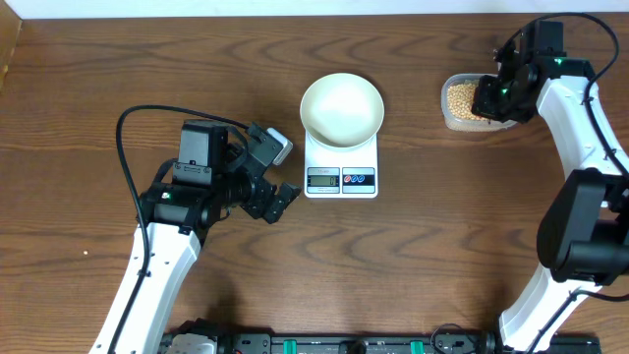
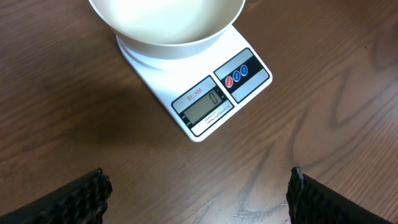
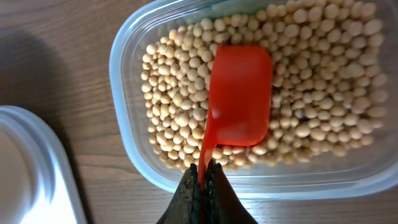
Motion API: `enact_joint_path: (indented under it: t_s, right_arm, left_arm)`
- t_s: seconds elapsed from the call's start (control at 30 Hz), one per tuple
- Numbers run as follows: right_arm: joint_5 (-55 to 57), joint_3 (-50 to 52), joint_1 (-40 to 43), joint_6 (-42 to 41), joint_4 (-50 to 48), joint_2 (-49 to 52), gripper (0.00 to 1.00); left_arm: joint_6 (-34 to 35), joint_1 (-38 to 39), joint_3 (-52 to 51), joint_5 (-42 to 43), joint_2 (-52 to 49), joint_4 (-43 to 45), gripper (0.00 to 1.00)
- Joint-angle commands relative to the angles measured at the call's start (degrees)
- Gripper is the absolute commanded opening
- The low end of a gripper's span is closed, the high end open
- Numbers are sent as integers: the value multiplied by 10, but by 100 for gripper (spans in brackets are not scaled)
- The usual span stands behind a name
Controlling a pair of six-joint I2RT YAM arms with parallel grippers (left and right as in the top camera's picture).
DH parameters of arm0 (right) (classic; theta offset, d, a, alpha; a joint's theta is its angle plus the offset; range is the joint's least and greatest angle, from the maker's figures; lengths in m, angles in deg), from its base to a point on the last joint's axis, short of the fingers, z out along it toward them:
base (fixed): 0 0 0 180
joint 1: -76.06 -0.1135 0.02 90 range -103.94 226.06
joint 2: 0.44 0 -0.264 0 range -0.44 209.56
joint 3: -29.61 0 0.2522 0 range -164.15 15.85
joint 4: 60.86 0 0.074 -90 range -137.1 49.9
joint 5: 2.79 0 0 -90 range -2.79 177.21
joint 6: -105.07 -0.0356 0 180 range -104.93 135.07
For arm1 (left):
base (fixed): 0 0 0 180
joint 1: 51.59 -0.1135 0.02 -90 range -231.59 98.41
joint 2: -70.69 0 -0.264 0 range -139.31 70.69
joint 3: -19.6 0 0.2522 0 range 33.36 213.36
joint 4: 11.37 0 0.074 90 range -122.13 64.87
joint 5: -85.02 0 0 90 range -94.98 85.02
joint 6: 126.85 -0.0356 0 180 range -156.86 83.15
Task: Scoop item into bowl and weigh 50g on scale
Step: 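Lower red scoop into soybeans with right gripper and scoop beans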
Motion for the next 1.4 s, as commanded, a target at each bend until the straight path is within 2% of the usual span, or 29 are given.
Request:
enact_joint_path:
  t_s: [0.0, 0.5, 0.7, 1.37]
  right_arm:
    - [-63, -2, 1, -25, 7, 25, 1]
    - [-223, -2, 94, 3, 14, 25, 1]
    - [-251, -2, 115, 25, 31, 25, 1]
    - [-342, -2, 191, 28, 22, 27, 1]
  left_arm:
    - [-5, 2, -2, -3, -2, 0, 93]
    - [-5, 2, -2, -3, -2, 0, 93]
    - [-5, 2, -2, -3, -2, 0, 93]
    - [-5, 2, -2, -3, -2, 0, 93]
